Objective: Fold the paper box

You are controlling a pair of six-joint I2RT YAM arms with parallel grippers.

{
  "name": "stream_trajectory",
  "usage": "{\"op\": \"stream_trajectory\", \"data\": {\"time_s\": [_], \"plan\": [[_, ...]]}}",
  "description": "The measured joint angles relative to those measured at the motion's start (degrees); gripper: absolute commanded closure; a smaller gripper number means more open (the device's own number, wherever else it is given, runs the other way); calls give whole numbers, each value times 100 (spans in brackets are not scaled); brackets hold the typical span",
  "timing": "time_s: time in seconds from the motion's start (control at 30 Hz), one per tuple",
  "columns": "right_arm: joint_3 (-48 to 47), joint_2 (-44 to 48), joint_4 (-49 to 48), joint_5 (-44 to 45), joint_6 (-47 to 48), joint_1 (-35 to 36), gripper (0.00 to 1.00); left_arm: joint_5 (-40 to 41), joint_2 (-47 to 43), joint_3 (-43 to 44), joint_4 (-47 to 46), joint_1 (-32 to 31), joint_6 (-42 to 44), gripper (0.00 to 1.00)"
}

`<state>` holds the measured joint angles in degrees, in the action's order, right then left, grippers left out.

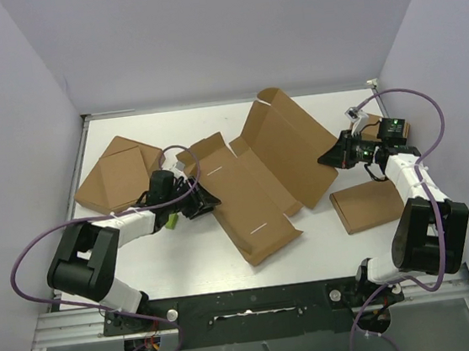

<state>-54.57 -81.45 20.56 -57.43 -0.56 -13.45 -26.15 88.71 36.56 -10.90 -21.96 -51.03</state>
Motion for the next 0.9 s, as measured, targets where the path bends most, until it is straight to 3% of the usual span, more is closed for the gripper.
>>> {"op": "stream_trajectory", "data": {"time_s": [0.47,0.73,0.9], "plan": [[0,-122,-28,-2,17,0,100,81,-542,-223,-278,380,94,53],[0,-122,81,-33,15,-4,100,111,-595,212,629,704,732,55],[0,-122,111,-72,15,-83,100,337,-656,378,1228,745,1137,64]]}}
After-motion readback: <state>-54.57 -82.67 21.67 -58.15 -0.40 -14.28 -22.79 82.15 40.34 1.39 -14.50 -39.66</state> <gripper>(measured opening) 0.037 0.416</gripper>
